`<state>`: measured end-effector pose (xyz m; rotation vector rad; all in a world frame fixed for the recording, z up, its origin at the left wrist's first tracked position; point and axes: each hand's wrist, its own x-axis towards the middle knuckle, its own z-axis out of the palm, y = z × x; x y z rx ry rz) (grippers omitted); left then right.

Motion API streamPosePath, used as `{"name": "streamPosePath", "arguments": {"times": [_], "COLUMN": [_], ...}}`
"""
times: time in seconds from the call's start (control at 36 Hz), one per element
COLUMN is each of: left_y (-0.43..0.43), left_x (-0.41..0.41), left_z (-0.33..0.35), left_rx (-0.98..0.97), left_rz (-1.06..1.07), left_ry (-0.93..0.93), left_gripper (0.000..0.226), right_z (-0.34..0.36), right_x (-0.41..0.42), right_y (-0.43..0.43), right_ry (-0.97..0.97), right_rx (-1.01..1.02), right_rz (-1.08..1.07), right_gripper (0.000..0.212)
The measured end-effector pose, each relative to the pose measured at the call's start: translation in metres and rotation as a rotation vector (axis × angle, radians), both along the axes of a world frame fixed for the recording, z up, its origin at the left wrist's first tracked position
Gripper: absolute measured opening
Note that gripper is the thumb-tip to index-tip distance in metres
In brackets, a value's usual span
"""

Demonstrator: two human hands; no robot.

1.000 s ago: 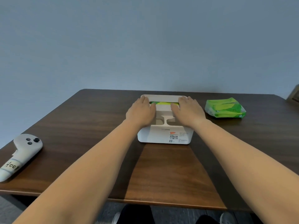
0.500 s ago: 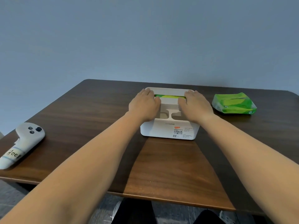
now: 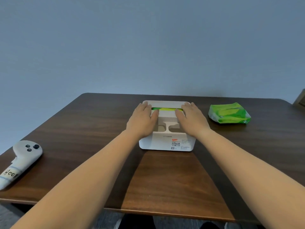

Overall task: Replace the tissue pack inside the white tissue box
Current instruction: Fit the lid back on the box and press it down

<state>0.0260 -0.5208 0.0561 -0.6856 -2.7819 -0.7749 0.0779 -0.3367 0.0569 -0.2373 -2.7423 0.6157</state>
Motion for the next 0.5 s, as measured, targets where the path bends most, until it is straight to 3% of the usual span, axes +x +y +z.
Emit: {"name": "streamPosePath", "arguments": {"times": [0.14, 0.36, 0.44, 0.5], "left_y": [-0.004, -0.026, -0.031, -0.033], "left_x": [0.021, 0.042, 0.053, 0.054], "left_z": [-0.005, -0.016, -0.022, -0.028], "left_rx": [0.087, 0.294, 0.304, 0.312], "left_rz": [-0.001, -0.011, 0.021, 0.017], "left_ry": [-0.061, -0.257, -0.305, -0.282], "left_gripper": [0.070, 0.104, 0.102, 0.083], "right_z": [-0.009, -0.022, -0.027, -0.032], "right_x": [0.018, 0.048, 0.060, 0.068], "right_y": [-0.004, -0.007, -0.006, -0.003], "right_ry": [0.045, 0.056, -0.002, -0.013], "right_rx": [-0.164, -0.487, -0.525, -0.525], "right_rz": [0.055, 0.069, 0.048, 0.052], "right_gripper": [0.064, 0.095, 0.092, 0.098]}}
